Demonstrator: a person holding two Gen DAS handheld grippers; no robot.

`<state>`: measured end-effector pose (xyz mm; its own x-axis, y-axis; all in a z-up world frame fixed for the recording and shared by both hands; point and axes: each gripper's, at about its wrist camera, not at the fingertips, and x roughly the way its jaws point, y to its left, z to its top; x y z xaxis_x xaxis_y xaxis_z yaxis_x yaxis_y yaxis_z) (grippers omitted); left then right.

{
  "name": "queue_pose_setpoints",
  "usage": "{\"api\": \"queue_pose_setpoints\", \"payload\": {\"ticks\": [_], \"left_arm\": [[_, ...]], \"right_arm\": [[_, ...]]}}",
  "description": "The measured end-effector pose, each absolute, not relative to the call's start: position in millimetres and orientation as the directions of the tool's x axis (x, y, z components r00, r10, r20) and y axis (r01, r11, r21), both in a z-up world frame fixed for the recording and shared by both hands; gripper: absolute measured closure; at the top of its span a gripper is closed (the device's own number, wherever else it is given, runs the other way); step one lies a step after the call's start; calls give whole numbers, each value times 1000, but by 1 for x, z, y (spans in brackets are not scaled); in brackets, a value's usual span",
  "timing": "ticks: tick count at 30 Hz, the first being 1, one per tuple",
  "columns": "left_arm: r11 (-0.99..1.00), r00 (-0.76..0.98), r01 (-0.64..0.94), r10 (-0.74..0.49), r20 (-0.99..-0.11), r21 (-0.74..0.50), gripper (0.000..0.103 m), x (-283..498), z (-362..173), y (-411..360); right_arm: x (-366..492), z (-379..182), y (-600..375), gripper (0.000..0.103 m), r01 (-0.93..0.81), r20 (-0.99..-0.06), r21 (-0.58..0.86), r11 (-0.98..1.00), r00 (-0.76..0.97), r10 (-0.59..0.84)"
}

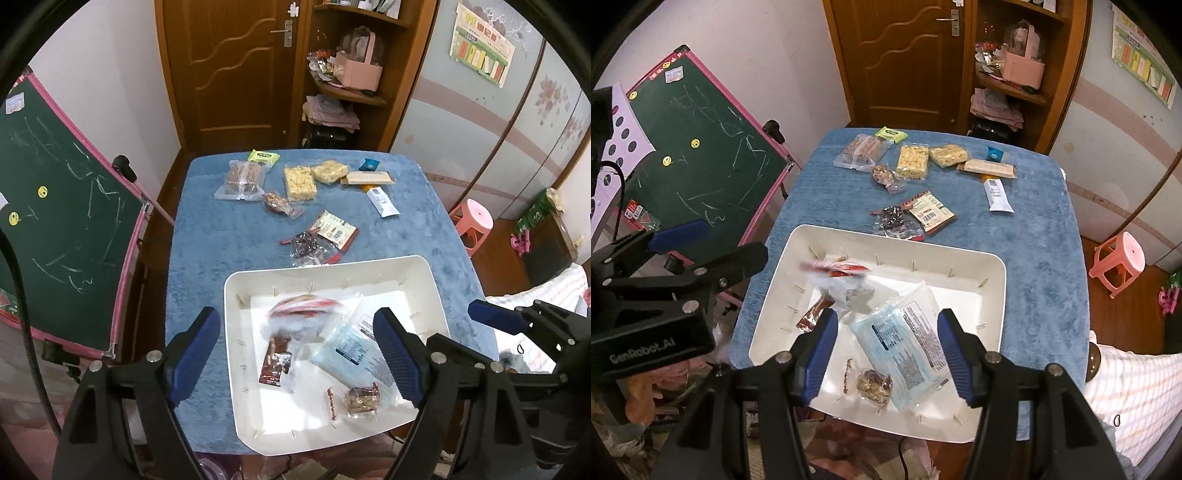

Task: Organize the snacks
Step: 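Carry both bags to the tray and release them inside, then lift both tools from the tray and reach toward the remaining snacks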

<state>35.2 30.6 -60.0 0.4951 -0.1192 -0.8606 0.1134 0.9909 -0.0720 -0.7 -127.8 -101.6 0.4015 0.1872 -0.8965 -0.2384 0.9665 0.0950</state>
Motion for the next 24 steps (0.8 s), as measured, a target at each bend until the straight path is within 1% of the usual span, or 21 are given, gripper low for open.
{"api": "queue_pose_setpoints", "payload": {"ticks": [17, 24], "left_arm": [[993, 504, 102, -107, -857, -64, 19, 43, -58, 35], [996, 498, 78, -83, -863, -50, 19, 49, -62, 35]], "right_arm": [[5, -103, -125, 46, -237, -898, 95, 967, 398, 186], [14, -110, -125, 46, -247, -902, 112, 963, 381, 203]]}}
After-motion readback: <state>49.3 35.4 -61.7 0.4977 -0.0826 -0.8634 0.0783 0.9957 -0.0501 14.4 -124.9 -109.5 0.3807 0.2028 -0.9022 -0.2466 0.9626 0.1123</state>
